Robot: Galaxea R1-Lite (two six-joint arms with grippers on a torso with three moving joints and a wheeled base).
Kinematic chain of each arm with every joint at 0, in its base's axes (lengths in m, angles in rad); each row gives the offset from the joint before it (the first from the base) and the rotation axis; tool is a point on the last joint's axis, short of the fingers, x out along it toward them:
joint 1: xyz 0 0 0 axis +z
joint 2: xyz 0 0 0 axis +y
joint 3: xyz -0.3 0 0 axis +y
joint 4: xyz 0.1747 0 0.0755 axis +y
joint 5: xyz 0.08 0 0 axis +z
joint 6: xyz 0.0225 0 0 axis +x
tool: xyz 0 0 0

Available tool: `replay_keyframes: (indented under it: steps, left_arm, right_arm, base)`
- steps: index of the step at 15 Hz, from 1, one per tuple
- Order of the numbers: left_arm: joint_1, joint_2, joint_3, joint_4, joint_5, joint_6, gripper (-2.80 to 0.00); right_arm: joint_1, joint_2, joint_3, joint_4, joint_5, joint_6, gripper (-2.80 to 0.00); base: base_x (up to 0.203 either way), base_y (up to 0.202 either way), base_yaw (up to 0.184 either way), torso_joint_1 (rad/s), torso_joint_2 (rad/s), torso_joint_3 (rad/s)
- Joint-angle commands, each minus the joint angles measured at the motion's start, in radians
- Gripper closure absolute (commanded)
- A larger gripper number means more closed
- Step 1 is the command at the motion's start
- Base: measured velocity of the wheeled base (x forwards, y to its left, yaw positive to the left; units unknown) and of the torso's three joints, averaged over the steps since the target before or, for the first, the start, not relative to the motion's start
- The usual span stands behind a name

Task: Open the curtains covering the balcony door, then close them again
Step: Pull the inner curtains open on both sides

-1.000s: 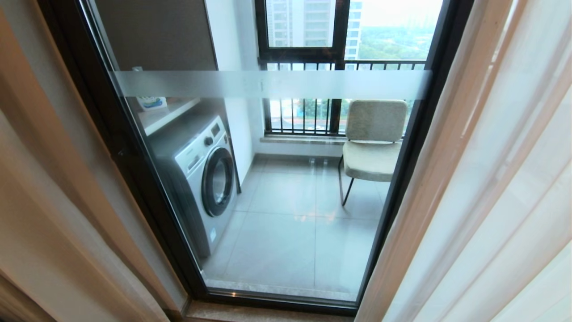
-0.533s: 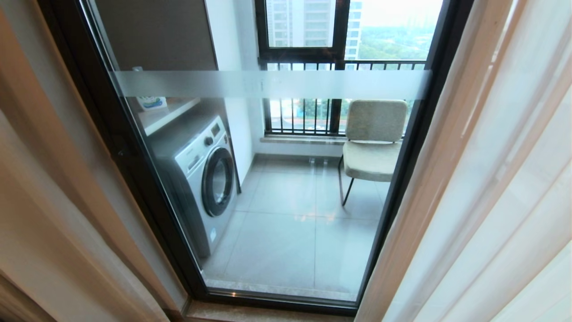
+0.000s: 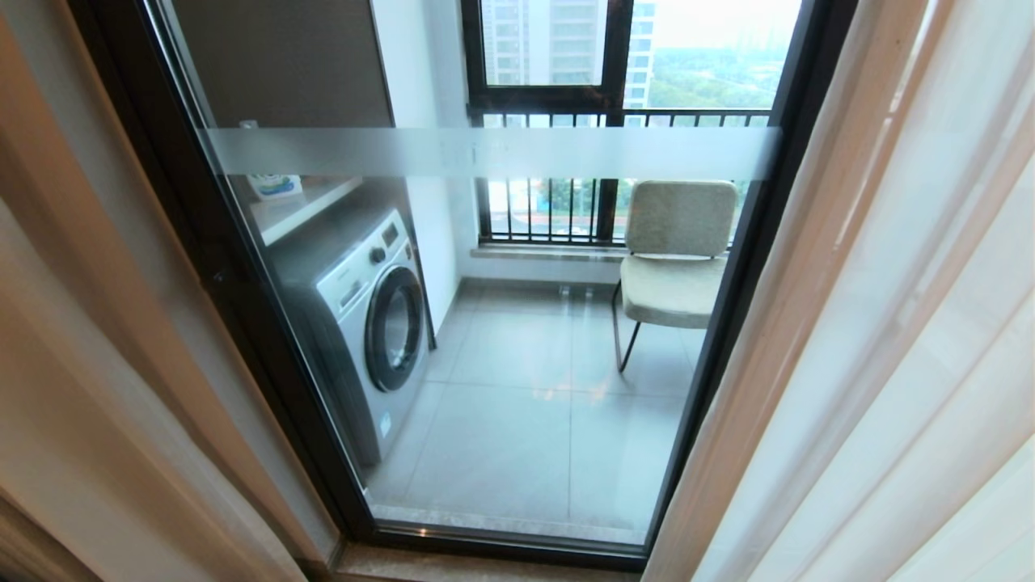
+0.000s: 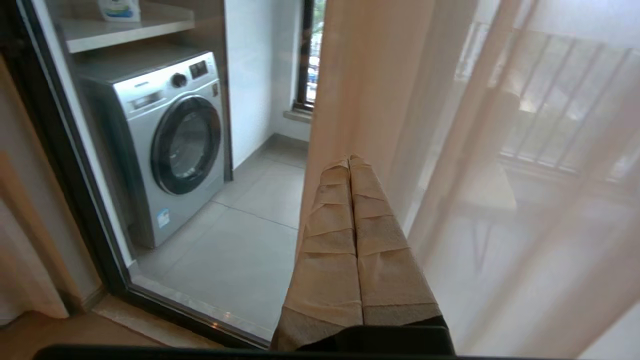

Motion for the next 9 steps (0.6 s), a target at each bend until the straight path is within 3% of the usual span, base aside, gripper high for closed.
replay_keyframes:
  steps: [1, 5, 6, 9]
  left_arm:
    - [0.000, -0.001, 0.000, 0.000, 0.000, -0.001, 0.00]
    - [0.000, -0.001, 0.000, 0.000, 0.000, -0.001, 0.00]
    - [0.000, -0.001, 0.000, 0.000, 0.000, -0.001, 0.00]
    - [0.000, -0.001, 0.000, 0.000, 0.000, -0.001, 0.00]
  right_arm:
    - [0.010, 0.161, -0.092, -0.005, 0.030, -0.001, 0.00]
    - [0.029, 0.342, -0.218, -0.013, 0.039, -0.007, 0.00]
    - [0.030, 0.382, -0.241, -0.014, 0.040, -0.009, -2.80]
    - [0.029, 0.531, -0.325, -0.042, 0.038, -0.018, -2.80]
  base:
    - [0.000, 0.000, 0.000, 0.000, 0.00, 0.000]
    - [0.000, 0.000, 0.000, 0.000, 0.00, 0.000]
    - [0.000, 0.000, 0.000, 0.000, 0.00, 0.000]
    - [0.000, 0.000, 0.000, 0.000, 0.00, 0.000]
